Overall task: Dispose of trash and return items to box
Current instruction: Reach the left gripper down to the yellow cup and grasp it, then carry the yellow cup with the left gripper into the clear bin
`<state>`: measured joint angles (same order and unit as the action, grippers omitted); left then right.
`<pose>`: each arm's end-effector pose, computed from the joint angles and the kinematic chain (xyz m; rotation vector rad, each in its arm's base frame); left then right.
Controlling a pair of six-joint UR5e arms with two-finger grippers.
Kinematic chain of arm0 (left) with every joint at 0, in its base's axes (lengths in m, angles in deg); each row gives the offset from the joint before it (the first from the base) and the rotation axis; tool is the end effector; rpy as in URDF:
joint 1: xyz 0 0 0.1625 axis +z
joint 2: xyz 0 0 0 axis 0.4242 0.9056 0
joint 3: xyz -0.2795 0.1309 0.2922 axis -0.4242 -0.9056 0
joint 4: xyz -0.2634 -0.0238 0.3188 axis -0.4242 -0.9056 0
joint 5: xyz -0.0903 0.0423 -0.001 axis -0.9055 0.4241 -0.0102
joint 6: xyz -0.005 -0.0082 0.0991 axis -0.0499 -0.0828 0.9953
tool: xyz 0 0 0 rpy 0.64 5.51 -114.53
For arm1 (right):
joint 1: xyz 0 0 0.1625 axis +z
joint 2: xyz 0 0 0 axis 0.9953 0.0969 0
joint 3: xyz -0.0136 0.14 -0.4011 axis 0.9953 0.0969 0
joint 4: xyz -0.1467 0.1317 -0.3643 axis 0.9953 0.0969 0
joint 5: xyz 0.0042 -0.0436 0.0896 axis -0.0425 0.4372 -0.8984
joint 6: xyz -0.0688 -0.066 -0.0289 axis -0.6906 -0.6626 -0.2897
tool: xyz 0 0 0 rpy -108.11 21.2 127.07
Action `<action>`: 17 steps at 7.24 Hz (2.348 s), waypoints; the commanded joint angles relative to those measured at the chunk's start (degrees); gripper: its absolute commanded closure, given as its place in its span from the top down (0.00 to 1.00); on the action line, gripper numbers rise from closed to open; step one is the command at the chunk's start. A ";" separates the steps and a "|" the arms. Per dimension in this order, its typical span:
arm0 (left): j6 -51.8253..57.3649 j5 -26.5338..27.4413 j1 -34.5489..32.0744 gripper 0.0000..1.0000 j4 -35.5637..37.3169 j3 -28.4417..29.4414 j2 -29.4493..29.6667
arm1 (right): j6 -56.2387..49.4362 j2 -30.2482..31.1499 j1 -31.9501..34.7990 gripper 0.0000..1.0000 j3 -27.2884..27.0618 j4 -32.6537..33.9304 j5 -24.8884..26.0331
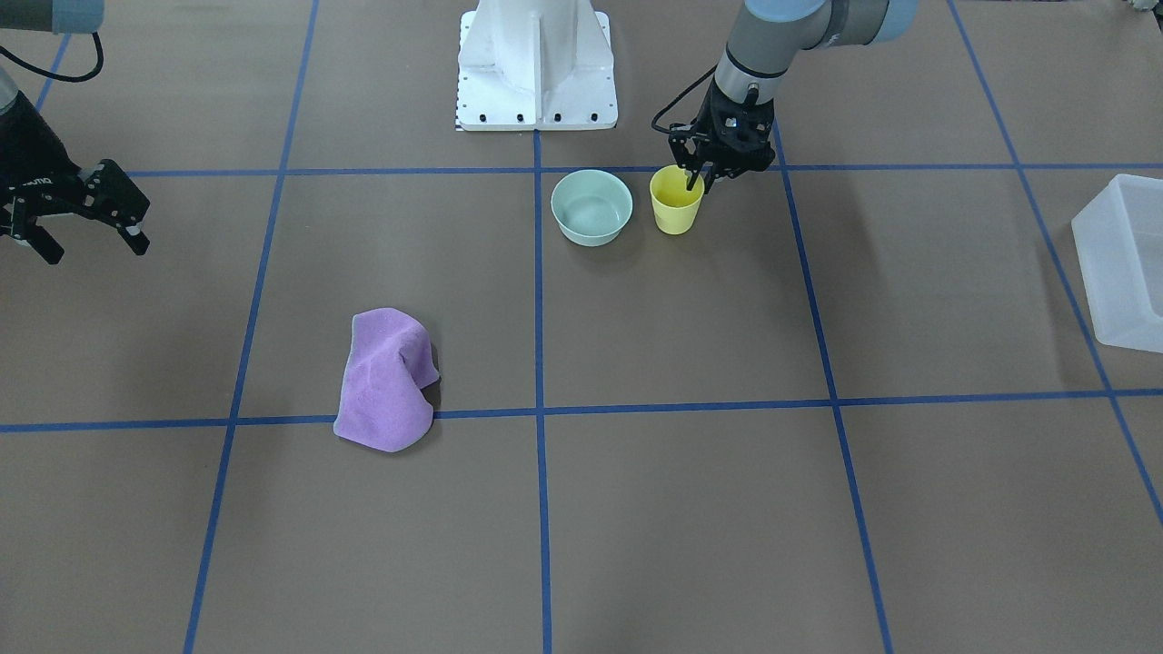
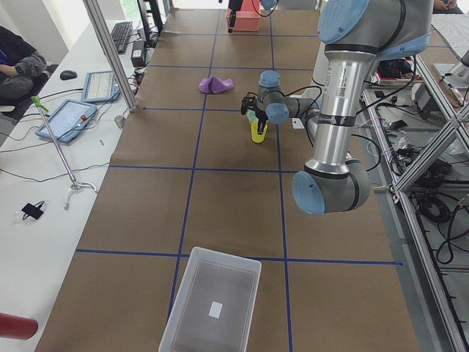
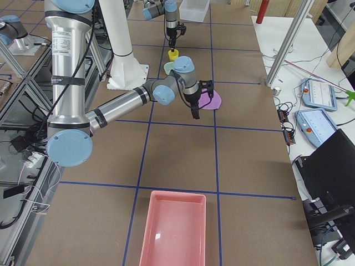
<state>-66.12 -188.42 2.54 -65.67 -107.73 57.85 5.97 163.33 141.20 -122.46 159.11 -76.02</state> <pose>0.4399 -0.3011 0.3115 0.1422 0.8977 0.1371 -0.1799 -0.4342 0.4012 0.2736 -0.8332 0.0639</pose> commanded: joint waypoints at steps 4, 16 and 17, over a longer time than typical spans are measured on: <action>11.48 -6.07 -10.25 0.00 14.65 -12.74 -3.71 | 0.00 0.16 -0.07 1.00 -0.01 -0.04 0.31; 116.14 -28.41 -69.46 0.00 2.33 43.56 -6.35 | 0.00 -0.28 -2.62 1.00 0.34 -0.12 4.00; 116.49 -31.82 -69.46 0.00 0.71 45.71 -7.31 | 0.00 -0.28 -2.62 1.00 0.34 -0.13 4.26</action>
<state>49.48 -216.87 -66.80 -60.29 -67.02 51.52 5.96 163.06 138.66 -122.08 159.01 -72.11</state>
